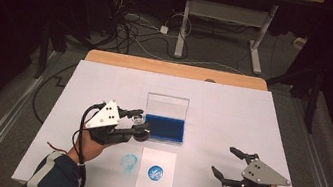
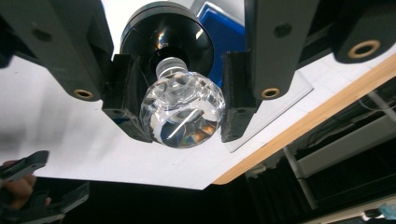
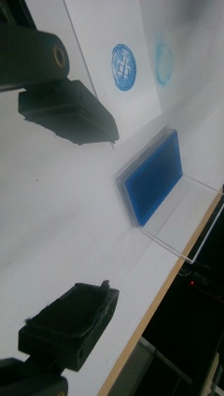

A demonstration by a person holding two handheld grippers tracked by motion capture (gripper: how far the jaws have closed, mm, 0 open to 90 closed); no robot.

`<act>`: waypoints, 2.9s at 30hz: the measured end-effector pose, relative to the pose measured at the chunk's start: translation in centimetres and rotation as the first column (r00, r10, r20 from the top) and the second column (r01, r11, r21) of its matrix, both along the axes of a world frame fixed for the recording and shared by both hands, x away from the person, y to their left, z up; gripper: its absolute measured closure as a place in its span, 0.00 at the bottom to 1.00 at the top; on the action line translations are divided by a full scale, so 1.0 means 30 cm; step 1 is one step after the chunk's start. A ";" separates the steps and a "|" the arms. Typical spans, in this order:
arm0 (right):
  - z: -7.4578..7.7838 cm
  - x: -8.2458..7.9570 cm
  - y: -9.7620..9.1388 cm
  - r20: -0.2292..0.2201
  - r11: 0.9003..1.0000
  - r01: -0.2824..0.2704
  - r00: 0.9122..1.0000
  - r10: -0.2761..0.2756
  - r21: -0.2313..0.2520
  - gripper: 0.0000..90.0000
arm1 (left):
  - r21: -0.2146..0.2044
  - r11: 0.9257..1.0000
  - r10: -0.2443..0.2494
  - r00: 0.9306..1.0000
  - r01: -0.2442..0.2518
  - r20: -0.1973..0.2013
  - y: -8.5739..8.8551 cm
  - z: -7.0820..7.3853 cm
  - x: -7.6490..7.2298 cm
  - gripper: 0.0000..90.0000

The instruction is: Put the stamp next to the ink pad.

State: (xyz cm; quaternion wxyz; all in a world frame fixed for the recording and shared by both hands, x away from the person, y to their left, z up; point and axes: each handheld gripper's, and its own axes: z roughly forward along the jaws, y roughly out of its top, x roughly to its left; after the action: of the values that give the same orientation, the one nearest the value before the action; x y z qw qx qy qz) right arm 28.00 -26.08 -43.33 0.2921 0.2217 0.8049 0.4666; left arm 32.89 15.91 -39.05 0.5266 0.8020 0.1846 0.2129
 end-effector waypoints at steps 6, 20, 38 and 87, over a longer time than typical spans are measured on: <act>-0.003 -0.003 -0.004 -0.005 1.000 0.002 1.000 -0.002 0.005 0.23 | 0.010 0.999 0.034 0.999 -0.034 -0.010 0.025 -0.009 0.024 0.61; -0.015 0.008 0.007 -0.022 1.000 -0.002 1.000 0.002 -0.012 0.24 | 0.049 0.993 0.114 0.992 -0.111 -0.063 0.050 -0.066 0.114 0.61; -0.027 0.010 0.017 -0.035 0.999 -0.002 0.999 0.000 -0.043 0.24 | 0.134 0.970 0.218 0.968 -0.202 -0.126 0.065 -0.179 0.235 0.61; -0.032 0.005 0.028 -0.044 0.997 -0.029 0.999 0.026 -0.068 0.25 | 0.182 0.956 0.233 0.972 -0.231 0.009 0.040 -0.166 0.189 0.35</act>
State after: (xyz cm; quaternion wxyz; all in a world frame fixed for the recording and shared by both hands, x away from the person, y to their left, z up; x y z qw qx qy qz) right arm 28.16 -25.25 -44.30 0.2755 0.2103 0.8296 0.4377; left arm 38.56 17.13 -44.04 0.4214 0.8209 0.2607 0.2839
